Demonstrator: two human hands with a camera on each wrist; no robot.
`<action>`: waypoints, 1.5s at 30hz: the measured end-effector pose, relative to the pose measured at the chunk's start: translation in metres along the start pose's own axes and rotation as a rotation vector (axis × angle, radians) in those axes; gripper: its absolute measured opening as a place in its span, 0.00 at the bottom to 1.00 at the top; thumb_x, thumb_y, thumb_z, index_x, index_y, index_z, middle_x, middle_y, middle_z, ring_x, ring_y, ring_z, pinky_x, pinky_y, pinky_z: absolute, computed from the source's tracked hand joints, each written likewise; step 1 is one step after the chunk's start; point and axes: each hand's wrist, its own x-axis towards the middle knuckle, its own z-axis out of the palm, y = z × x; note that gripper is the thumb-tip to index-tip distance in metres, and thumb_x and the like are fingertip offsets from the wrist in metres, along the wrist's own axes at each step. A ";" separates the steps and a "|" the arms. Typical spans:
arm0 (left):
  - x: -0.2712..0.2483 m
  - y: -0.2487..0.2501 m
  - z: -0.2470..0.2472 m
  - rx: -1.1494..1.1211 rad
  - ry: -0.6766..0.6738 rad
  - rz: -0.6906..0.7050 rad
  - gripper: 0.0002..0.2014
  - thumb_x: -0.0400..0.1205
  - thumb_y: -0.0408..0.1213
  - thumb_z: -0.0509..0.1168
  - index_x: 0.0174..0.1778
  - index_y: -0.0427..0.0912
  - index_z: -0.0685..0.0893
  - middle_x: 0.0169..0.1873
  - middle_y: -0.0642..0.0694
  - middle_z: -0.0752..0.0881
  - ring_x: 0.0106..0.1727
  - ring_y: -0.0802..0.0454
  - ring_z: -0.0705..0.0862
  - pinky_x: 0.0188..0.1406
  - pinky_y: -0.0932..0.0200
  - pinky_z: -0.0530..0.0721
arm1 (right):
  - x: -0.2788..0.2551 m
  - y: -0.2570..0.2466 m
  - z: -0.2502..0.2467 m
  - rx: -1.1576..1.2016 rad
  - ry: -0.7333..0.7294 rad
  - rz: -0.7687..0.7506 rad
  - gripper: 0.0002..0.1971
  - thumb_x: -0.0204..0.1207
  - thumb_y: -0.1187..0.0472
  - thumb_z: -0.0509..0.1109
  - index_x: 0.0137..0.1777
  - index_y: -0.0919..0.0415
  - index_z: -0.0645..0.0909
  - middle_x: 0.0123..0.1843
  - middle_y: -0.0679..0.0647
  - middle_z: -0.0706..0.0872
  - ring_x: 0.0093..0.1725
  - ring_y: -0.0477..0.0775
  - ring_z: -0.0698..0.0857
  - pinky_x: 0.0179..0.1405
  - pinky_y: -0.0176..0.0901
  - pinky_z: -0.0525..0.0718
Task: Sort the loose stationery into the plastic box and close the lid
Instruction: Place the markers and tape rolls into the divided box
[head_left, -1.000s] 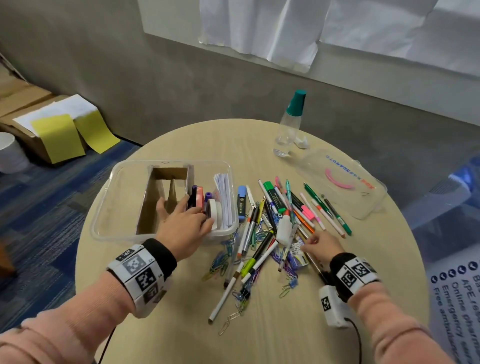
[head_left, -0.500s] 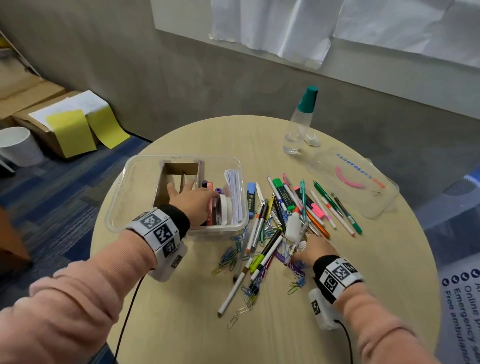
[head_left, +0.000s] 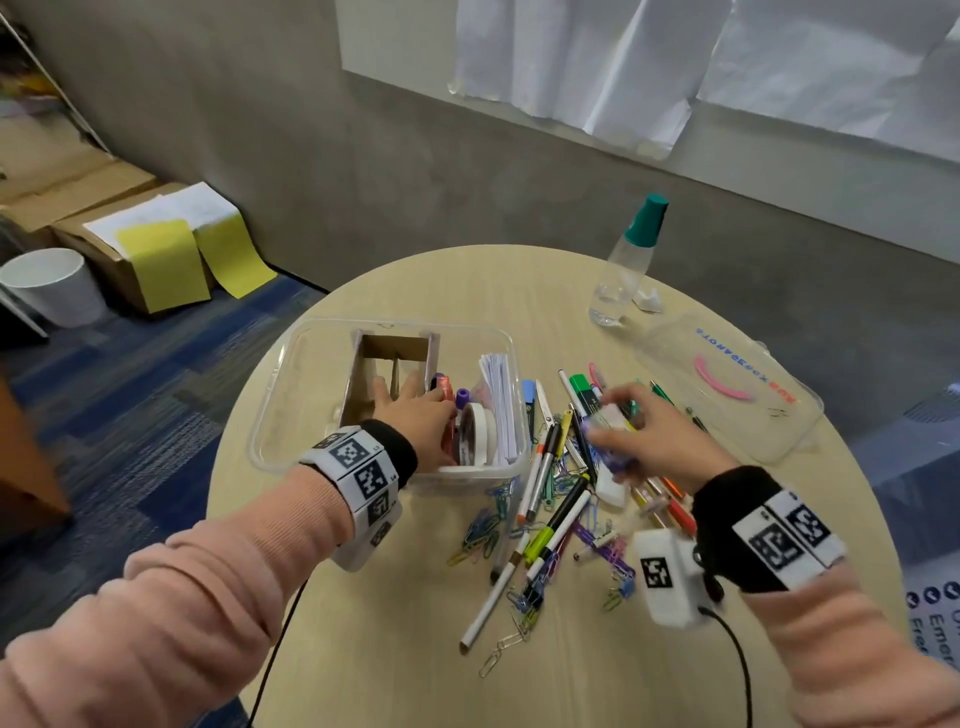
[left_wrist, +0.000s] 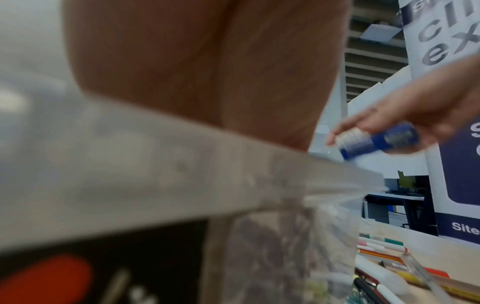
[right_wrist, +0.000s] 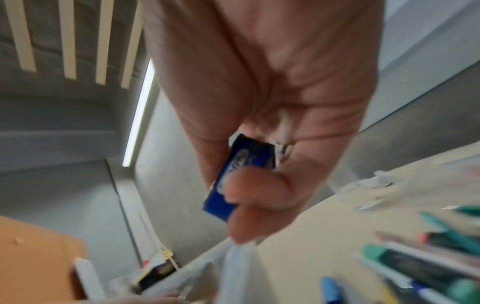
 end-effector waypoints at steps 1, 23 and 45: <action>0.000 0.000 -0.001 -0.001 0.000 0.000 0.32 0.76 0.55 0.65 0.75 0.50 0.66 0.79 0.49 0.63 0.82 0.41 0.48 0.73 0.26 0.40 | 0.001 -0.016 0.005 0.052 -0.037 -0.040 0.19 0.75 0.60 0.72 0.63 0.53 0.72 0.39 0.59 0.83 0.24 0.50 0.83 0.20 0.36 0.82; 0.002 -0.002 0.004 -0.127 0.089 -0.018 0.52 0.74 0.57 0.66 0.81 0.44 0.37 0.79 0.49 0.65 0.82 0.45 0.53 0.73 0.26 0.44 | 0.054 -0.083 0.126 -0.996 -0.286 -0.098 0.27 0.77 0.59 0.67 0.75 0.65 0.67 0.81 0.71 0.55 0.76 0.67 0.67 0.71 0.49 0.73; -0.007 0.001 -0.005 -0.019 0.011 -0.012 0.45 0.78 0.56 0.63 0.82 0.47 0.42 0.79 0.48 0.65 0.83 0.44 0.50 0.73 0.27 0.38 | 0.060 -0.063 0.132 -1.220 -0.124 -0.142 0.33 0.75 0.45 0.66 0.78 0.57 0.65 0.81 0.58 0.54 0.78 0.64 0.54 0.75 0.58 0.56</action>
